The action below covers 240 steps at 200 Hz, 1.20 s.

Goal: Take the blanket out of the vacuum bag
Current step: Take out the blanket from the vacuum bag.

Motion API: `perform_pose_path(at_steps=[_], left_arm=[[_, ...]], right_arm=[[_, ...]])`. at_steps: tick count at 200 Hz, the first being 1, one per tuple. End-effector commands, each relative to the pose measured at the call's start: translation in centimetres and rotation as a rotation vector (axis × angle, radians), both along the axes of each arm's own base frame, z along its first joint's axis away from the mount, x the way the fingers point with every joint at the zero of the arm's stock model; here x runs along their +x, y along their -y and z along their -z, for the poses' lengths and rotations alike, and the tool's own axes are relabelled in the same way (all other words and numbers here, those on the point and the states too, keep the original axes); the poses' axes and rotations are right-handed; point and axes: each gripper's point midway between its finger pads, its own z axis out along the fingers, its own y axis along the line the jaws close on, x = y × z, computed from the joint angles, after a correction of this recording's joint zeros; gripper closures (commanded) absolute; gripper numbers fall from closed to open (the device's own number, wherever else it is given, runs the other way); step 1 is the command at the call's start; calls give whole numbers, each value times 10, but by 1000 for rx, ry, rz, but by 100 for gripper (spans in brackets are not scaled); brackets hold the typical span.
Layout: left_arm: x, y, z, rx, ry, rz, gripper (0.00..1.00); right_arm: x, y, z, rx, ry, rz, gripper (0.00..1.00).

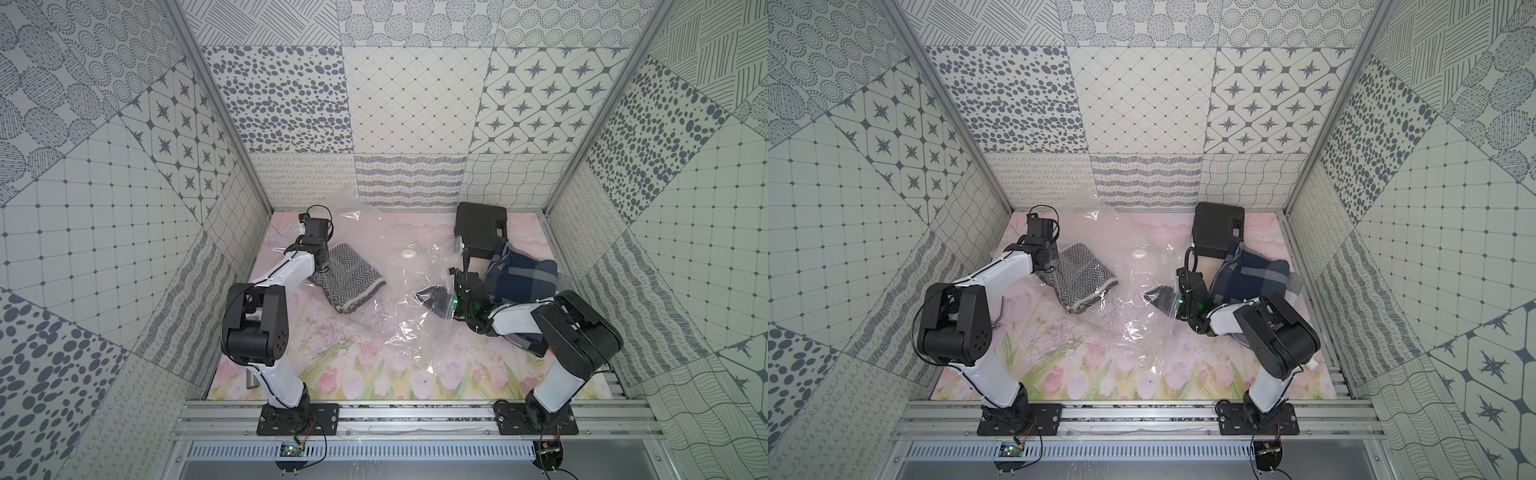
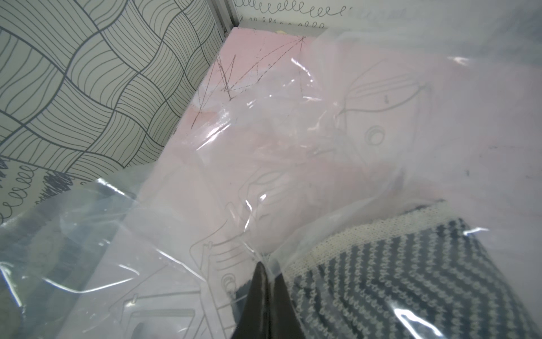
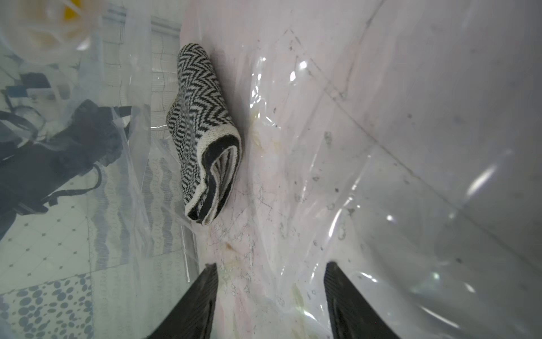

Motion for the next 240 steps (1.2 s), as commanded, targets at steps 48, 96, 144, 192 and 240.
perform_pose_path(at_steps=[48, 96, 144, 192, 240], left_arm=[[-14, 5, 14, -27, -20, -16, 100], [-14, 9, 20, -43, -14, -11, 100], [-13, 19, 40, -54, -59, 8, 100], [-13, 30, 18, -86, -63, 41, 100], [-16, 40, 11, -112, -60, 66, 100]], right_arm=[[24, -47, -34, 156, 118, -117, 38], [30, -66, -22, 203, 99, -149, 38], [31, -72, -23, 184, 114, -161, 36], [37, -81, -20, 163, 124, -201, 34], [50, -93, -8, 137, 121, -229, 32]])
